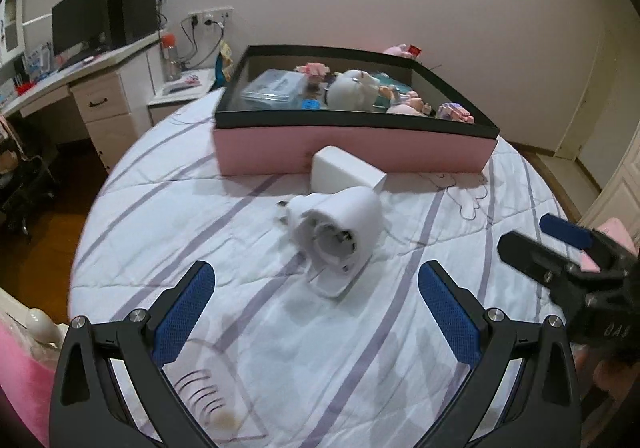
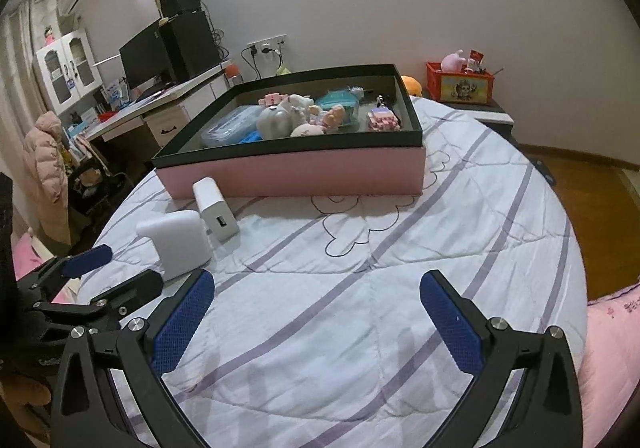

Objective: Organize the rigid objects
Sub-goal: 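Grasp the white hair dryer with the left tool while the right tool grasps the white charger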

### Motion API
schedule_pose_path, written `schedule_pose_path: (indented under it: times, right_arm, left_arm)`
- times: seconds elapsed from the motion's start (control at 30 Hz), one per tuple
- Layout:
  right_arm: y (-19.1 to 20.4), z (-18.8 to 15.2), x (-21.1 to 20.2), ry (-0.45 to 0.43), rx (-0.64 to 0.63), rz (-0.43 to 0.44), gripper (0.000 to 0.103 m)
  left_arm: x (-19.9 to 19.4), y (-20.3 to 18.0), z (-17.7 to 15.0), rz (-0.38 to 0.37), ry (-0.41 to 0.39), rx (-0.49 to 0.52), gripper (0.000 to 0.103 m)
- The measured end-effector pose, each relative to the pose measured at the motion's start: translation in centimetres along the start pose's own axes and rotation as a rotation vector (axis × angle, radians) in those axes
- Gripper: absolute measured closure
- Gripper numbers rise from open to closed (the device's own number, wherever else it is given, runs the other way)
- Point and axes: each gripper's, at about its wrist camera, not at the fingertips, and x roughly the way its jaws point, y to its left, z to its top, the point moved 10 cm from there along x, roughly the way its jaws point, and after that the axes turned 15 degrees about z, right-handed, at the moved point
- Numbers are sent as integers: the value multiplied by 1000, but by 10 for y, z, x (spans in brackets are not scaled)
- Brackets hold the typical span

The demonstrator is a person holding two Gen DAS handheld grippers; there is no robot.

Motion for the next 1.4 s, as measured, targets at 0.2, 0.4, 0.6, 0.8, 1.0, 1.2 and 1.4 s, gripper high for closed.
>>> schedule_pose_path:
  times: [0.2, 0.4, 0.6, 0.8, 1.0, 1.2, 1.4]
  right_arm:
    - [-11, -1, 7, 8, 39, 19, 0]
    - [-13, -3, 17, 29, 53, 38, 0]
    - [-12, -5, 20, 46, 51, 39, 0]
    - [-9, -3, 23, 60, 31, 12, 0]
    - [3, 1, 38, 107, -23, -20, 0]
    - [32, 15, 71, 160, -115, -32, 0]
    - [67, 28, 108, 187, -201, -13, 0]
  left_arm:
    - [26, -8, 5, 31, 60, -2, 0]
    - [45, -11, 9, 38, 95, -31, 0]
    - [50, -6, 12, 19, 85, -72, 20]
    - [43, 2, 12, -9, 68, -82, 39]
    - [35, 29, 5, 34, 52, -58, 39]
    - [35, 61, -4, 49, 59, -72, 39]
    - [34, 71, -7, 28, 59, -75, 39]
